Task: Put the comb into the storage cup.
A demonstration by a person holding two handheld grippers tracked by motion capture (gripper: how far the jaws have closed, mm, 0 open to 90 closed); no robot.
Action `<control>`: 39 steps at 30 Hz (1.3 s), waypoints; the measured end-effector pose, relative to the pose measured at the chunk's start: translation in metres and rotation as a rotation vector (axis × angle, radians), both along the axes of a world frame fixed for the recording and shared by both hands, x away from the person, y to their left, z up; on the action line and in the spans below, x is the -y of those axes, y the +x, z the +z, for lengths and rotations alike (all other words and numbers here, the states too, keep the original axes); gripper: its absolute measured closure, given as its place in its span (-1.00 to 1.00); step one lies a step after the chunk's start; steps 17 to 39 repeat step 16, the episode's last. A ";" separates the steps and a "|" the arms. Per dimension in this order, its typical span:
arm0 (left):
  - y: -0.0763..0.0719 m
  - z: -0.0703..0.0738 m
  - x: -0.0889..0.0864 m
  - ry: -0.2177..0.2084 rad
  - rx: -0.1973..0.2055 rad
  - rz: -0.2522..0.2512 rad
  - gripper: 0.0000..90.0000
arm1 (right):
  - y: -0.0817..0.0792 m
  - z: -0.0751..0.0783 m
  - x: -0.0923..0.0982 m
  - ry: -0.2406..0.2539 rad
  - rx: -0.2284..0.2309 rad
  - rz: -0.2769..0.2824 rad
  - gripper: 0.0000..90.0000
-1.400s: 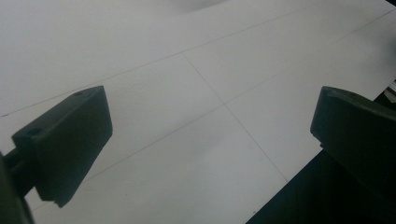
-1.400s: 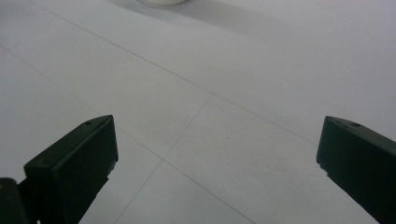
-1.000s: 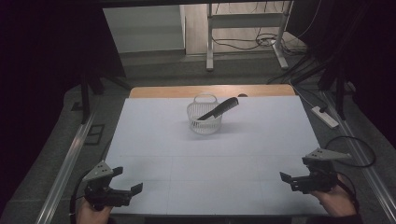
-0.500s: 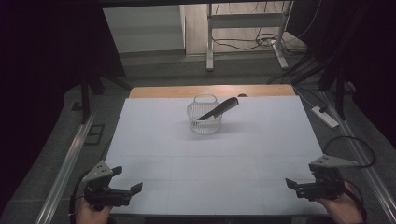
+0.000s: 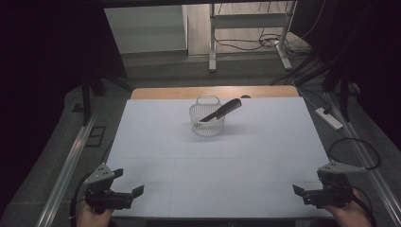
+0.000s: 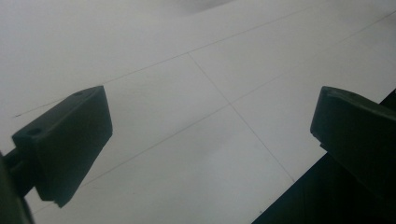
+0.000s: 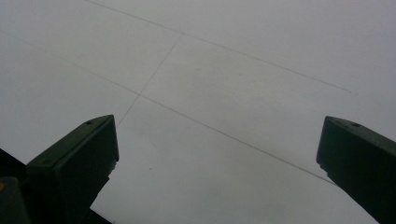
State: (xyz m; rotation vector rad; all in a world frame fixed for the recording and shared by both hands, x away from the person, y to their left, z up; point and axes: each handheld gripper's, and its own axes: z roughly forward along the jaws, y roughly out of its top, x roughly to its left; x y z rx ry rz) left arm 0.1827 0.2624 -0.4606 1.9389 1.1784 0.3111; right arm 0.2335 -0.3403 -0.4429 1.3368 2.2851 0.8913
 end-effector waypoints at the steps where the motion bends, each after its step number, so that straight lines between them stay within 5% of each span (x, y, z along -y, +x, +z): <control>1: 0.000 0.000 0.000 0.001 0.000 0.000 -1.00 | 0.000 0.000 0.000 -0.003 -0.002 0.000 -1.00; 16: 0.001 0.000 0.001 0.008 -0.005 0.011 -1.00 | -0.007 -0.001 0.002 -0.051 -0.031 -0.021 -1.00; 39: 0.001 0.000 0.001 0.008 -0.005 0.011 -1.00 | -0.007 -0.001 0.002 -0.051 -0.031 -0.021 -1.00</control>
